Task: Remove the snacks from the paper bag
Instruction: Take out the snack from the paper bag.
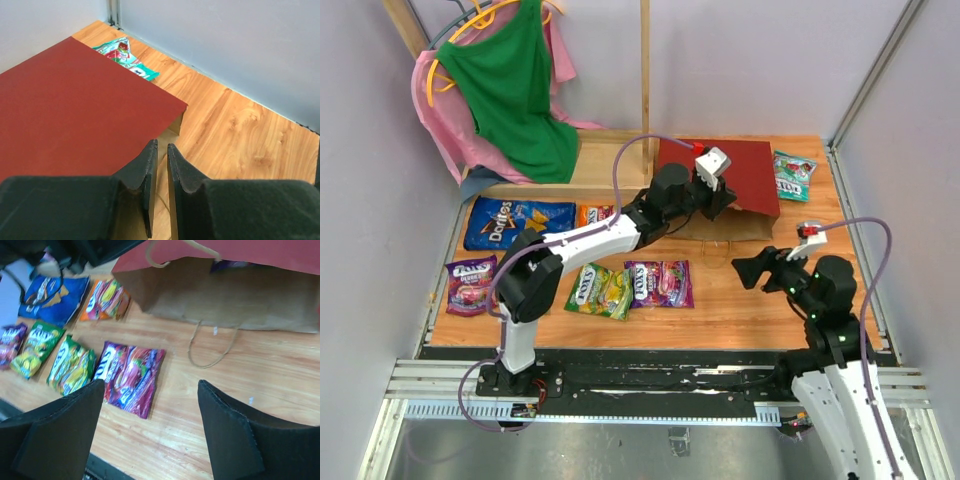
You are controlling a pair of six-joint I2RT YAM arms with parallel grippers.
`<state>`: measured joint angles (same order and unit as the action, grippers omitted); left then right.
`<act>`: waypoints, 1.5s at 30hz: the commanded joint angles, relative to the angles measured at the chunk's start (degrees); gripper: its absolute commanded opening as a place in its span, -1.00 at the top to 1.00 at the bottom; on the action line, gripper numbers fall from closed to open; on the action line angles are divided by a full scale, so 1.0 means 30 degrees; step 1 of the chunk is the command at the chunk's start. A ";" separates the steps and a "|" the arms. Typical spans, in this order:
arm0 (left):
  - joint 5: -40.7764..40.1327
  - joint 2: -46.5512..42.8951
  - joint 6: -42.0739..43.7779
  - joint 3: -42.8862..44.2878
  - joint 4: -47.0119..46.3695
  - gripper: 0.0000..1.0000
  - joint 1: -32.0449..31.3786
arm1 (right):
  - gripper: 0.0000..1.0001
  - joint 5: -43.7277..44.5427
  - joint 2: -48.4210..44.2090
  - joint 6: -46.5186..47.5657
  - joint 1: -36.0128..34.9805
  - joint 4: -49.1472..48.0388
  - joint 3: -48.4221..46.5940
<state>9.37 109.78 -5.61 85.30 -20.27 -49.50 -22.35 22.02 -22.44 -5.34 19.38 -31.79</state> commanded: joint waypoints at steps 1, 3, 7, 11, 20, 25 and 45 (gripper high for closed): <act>-0.0288 0.0848 0.0216 0.1494 0.0015 0.64 -0.0010 | -0.53 0.2825 0.1501 -0.0187 -0.3326 -0.2974 0.0801; -0.0575 0.1007 0.0530 0.1795 0.0319 0.63 -0.0016 | -0.61 0.4417 0.2698 -0.0543 -0.4914 -0.4436 0.1309; -0.1400 0.1231 0.0995 0.2600 0.1246 0.60 -0.0003 | -0.68 0.4577 0.5522 -0.1977 -0.5938 -0.7973 0.2059; -0.1825 0.1402 0.1212 0.3159 0.1609 0.59 0.0038 | -0.67 0.4623 0.7212 -0.1699 -0.6123 -0.9822 0.2341; -0.1911 0.1254 0.0911 0.2551 0.0934 0.57 0.0096 | -0.70 0.5543 0.8710 -0.5389 -0.6158 -1.3931 0.4859; -0.0885 0.1199 0.0693 0.2579 0.1607 0.56 0.0207 | -0.75 0.7747 0.8921 -0.8437 -0.6144 -1.4799 0.5142; 0.0563 0.0705 0.1550 0.2376 0.2872 0.56 0.1578 | -0.50 0.8263 2.0609 -1.5841 -0.5924 -2.7809 0.5407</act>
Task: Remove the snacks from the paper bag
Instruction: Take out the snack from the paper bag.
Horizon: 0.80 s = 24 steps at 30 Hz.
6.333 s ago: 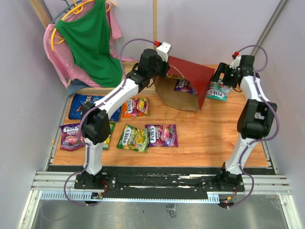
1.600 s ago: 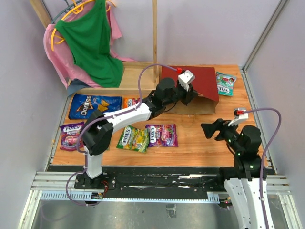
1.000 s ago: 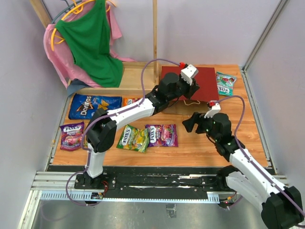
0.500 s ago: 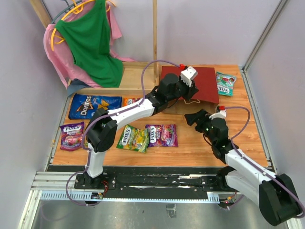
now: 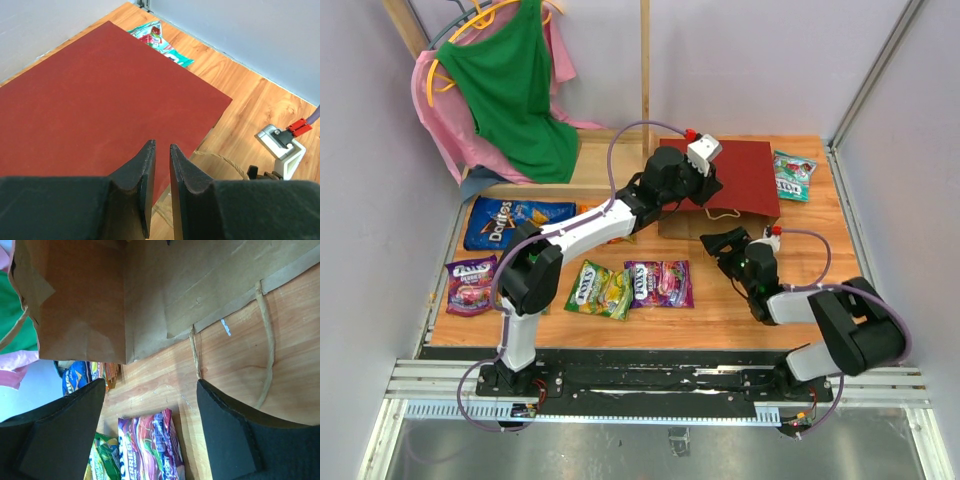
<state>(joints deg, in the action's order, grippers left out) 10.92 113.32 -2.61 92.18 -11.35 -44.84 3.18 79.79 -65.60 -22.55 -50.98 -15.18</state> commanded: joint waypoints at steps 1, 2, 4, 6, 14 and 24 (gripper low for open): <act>0.0011 -0.0415 0.0607 0.0205 -0.0044 0.55 0.0074 | -0.49 -0.0193 0.1796 -0.1632 -0.0190 -0.5088 -0.0134; -0.0007 -0.0327 0.0644 0.0384 0.0021 0.55 0.0113 | -0.50 -0.0106 0.2221 -0.1815 -0.0190 -0.5762 -0.0144; -0.0054 -0.0206 0.0738 0.0618 0.0077 0.56 0.0191 | -0.51 0.0175 0.2890 -0.2135 -0.0190 -0.6742 -0.0197; -0.0248 -0.0109 0.0843 0.0894 0.0086 0.56 0.0250 | -0.52 0.0522 0.3461 -0.2413 -0.0195 -0.7335 -0.0316; -0.0860 0.0498 0.1053 0.2373 0.0317 0.54 0.0415 | -0.62 0.2633 0.5366 -0.3801 -0.0337 -0.8679 -0.0654; -0.0152 -0.0290 0.2105 0.1434 0.1323 -0.08 0.0415 | -0.52 0.4028 0.6507 -0.4594 -0.0366 -0.9007 -0.1872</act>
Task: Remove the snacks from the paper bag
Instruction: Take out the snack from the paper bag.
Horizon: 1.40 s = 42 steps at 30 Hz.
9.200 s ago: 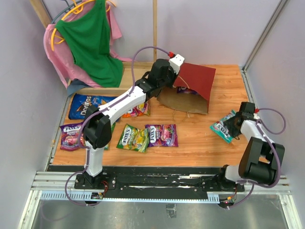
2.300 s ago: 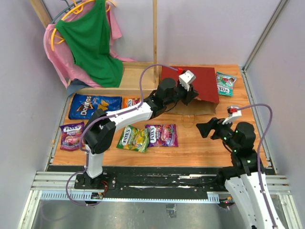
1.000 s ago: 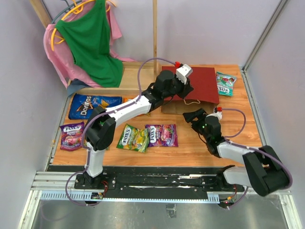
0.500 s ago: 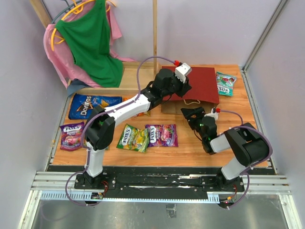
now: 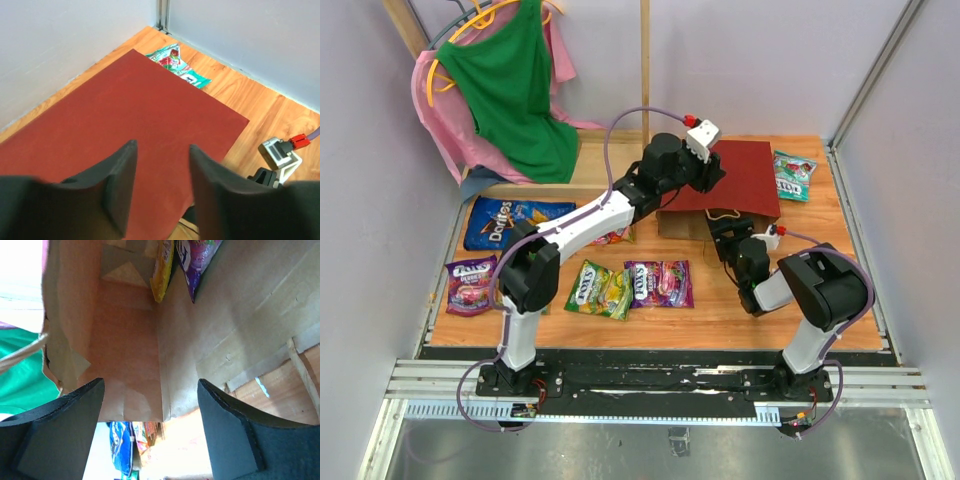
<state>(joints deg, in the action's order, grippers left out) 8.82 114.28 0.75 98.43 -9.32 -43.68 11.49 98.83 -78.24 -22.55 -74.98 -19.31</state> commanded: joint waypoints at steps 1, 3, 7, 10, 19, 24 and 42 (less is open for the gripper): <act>0.0832 -0.0832 0.1192 -0.0879 0.0932 -0.39 0.0029 | -0.52 0.1231 0.0203 -0.0384 -0.0366 -0.1083 -0.0490; 0.2344 -0.2208 0.2400 -0.2572 0.0997 -0.76 0.0029 | -0.52 0.1133 0.0196 -0.0402 -0.0366 -0.1242 -0.0345; 0.4375 -0.5282 0.4227 -0.7096 -0.1495 -0.99 0.0029 | -0.54 0.1176 0.0114 -0.0537 -0.0395 -0.1890 0.0516; 0.5792 -0.6714 0.5400 -0.8866 -0.1992 -0.99 0.0029 | -0.55 0.1003 0.0070 -0.0631 -0.0409 -0.1931 0.0980; 0.6443 -0.5194 0.6427 -0.7139 -0.0290 -0.99 -0.0426 | -0.55 0.0459 0.0697 -0.0878 -0.0521 -0.2672 0.1050; 0.5225 -0.3764 0.7309 -0.5939 0.0122 -0.98 -0.1113 | -0.56 0.0478 0.0970 -0.0931 -0.0541 -0.3105 0.1025; 0.4606 -0.1461 0.7213 -0.3927 0.0330 0.99 -0.1315 | -0.55 0.0601 0.1689 -0.0936 -0.0513 -0.4032 0.1056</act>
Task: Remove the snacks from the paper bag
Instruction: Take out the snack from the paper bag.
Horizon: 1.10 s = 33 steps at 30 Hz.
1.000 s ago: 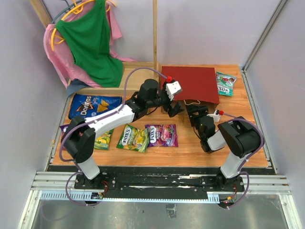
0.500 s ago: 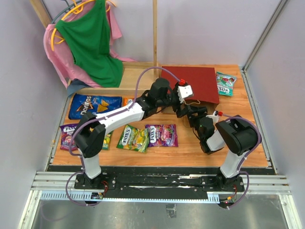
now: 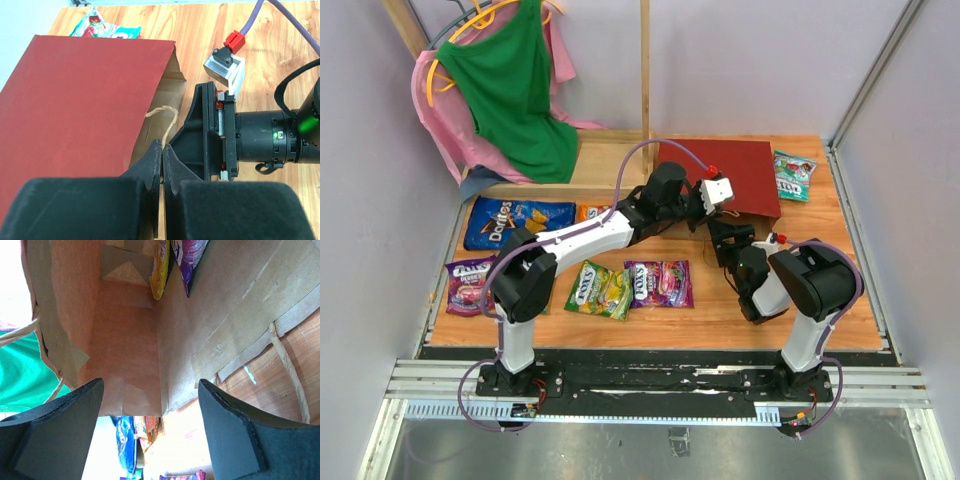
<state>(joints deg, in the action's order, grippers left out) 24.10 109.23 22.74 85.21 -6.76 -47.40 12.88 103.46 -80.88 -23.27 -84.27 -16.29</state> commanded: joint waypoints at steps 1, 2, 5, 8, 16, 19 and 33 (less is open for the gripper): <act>-0.0552 0.0128 -0.0294 0.0395 -0.0857 0.99 -0.0080 | -0.55 0.0185 0.0157 -0.0044 -0.0272 -0.0935 0.0082; -0.0630 0.0021 -0.0496 0.0260 -0.1188 0.99 -0.0076 | -0.55 0.0290 0.0122 -0.0050 -0.0272 -0.0931 0.0112; -0.0935 -0.0287 -0.1223 0.0120 -0.2022 0.99 -0.0080 | -0.55 0.0528 0.0156 -0.0101 -0.0146 -0.0984 0.0212; -0.1553 -0.0420 -0.2008 0.0201 -0.2729 0.99 -0.0080 | -0.53 0.0442 0.0243 -0.0196 0.0095 -0.1025 0.0224; -0.2336 -0.0055 -0.4272 0.0513 -0.4615 0.99 -0.0080 | -0.36 -0.0544 0.0349 0.0510 0.0153 -0.0924 -0.0729; -0.2235 0.0473 -0.4757 0.1312 -0.4241 0.99 -0.0080 | -0.34 -0.0654 0.0420 0.0320 0.0168 -0.0805 -0.1105; -0.3473 0.1425 -0.4414 0.3912 -0.1953 0.99 -0.0080 | -0.57 0.0218 -0.1442 0.1446 -0.0068 0.0485 -0.0662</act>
<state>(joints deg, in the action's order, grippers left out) 14.90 112.38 9.15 93.95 -13.85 -47.40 11.20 99.88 -79.02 -23.11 -80.73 -19.97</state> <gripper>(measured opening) 0.014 0.759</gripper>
